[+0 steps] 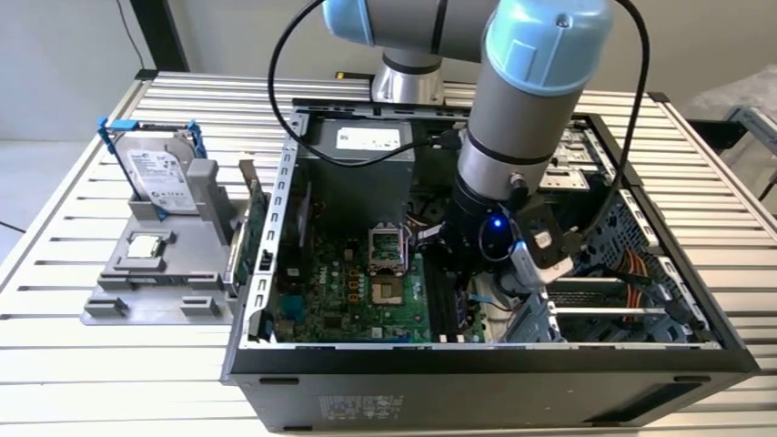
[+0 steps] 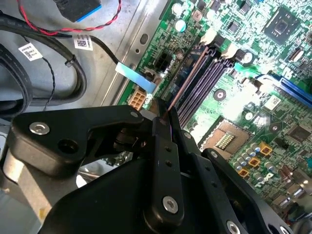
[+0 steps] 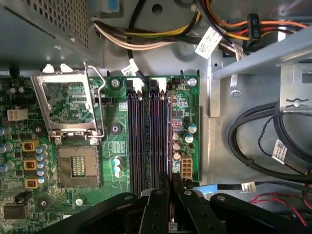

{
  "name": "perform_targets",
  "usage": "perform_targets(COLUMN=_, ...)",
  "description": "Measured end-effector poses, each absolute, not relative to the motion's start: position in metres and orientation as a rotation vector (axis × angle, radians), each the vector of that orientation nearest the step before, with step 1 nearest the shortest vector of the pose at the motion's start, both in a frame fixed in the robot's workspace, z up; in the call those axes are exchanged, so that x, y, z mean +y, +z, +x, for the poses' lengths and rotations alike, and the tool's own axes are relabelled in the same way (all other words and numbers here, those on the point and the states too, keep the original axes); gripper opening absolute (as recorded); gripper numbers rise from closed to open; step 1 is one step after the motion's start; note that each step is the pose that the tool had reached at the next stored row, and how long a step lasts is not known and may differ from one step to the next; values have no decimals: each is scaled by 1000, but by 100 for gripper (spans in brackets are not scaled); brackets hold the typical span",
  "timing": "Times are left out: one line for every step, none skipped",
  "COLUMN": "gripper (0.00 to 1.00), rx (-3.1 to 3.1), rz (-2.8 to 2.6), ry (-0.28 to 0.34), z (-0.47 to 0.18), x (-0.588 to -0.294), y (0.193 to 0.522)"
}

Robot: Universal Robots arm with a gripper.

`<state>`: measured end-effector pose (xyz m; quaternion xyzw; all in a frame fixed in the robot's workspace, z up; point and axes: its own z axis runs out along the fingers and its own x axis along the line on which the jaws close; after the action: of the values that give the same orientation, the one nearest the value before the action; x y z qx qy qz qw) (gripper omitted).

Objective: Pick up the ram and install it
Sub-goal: 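Insert the ram into the slot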

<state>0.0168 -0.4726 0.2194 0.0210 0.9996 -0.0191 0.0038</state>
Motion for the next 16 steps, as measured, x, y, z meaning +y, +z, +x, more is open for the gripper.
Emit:
perform_targets(gripper=0, rx=3133, rz=65, ry=-60, z=17, x=-471, y=221)
perform_targets(gripper=0, rx=3133, rz=65, ry=-61, z=17, x=-471, y=224)
perform_targets(gripper=0, rx=3133, rz=65, ry=-61, z=17, x=-471, y=227)
perform_targets(gripper=0, rx=3133, rz=65, ry=-62, z=17, x=-471, y=229)
perform_targets(gripper=0, rx=3132, rz=65, ry=-64, z=17, x=-471, y=232)
perform_targets(gripper=0, rx=3132, rz=65, ry=-69, z=17, x=-471, y=232)
perform_targets(gripper=0, rx=3128, rz=65, ry=-85, z=17, x=-471, y=233)
perform_targets(gripper=0, rx=3121, rz=65, ry=-111, z=17, x=-471, y=233)
perform_targets(gripper=0, rx=3114, rz=65, ry=-139, z=16, x=-471, y=233)
perform_targets(gripper=0, rx=3109, rz=64, ry=-166, z=16, x=-471, y=233)
perform_targets(gripper=0, rx=3106, rz=64, ry=-182, z=16, x=-470, y=233)
perform_targets(gripper=0, rx=3106, rz=64, ry=-183, z=15, x=-469, y=233)
perform_targets(gripper=0, rx=3105, rz=64, ry=-183, z=13, x=-468, y=233)
perform_targets(gripper=0, rx=3104, rz=64, ry=-183, z=10, x=-468, y=233)
perform_targets(gripper=0, rx=3103, rz=63, ry=-183, z=8, x=-468, y=232)
perform_targets(gripper=0, rx=3103, rz=60, ry=-183, z=7, x=-468, y=232)
